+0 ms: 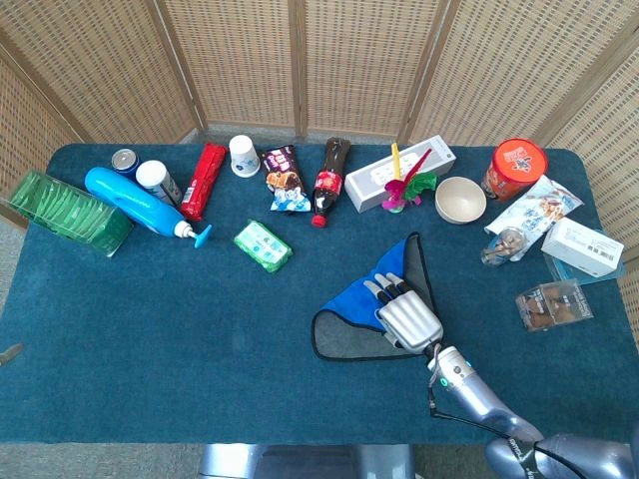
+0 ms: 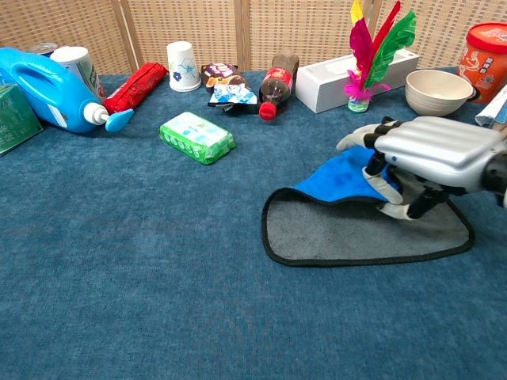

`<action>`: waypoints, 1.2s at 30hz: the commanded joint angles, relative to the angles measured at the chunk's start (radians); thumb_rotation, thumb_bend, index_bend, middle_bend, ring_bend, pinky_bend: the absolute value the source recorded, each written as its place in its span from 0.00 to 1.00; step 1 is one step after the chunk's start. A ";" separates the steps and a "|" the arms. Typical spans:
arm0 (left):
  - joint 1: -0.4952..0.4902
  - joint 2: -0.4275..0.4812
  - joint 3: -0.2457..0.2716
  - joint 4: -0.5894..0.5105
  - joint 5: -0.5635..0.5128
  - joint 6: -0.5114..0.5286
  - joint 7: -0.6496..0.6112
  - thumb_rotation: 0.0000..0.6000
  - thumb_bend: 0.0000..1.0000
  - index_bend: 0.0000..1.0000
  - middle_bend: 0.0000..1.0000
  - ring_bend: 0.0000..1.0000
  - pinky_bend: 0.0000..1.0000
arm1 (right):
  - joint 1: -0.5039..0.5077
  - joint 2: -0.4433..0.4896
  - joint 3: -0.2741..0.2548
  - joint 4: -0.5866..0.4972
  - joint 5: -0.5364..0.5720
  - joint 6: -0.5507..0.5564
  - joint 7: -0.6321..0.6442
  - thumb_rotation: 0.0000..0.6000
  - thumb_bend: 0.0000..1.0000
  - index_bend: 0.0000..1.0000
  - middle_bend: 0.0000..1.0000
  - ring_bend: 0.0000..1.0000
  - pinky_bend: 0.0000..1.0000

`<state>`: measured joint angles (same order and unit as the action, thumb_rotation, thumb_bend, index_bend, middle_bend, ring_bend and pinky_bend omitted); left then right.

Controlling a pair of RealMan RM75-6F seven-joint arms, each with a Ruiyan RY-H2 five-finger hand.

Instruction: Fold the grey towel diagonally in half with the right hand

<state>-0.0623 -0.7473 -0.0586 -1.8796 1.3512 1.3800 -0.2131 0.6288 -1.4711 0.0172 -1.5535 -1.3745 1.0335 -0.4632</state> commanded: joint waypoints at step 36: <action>-0.018 -0.016 0.001 -0.029 -0.017 -0.019 0.069 1.00 0.19 0.00 0.00 0.00 0.00 | 0.000 0.176 -0.170 0.155 -0.438 0.089 0.305 1.00 0.41 0.76 0.13 0.00 0.17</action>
<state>-0.0804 -0.7631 -0.0579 -1.9082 1.3336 1.3605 -0.1438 0.6273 -1.3004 -0.1470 -1.4118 -1.7987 1.1149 -0.1673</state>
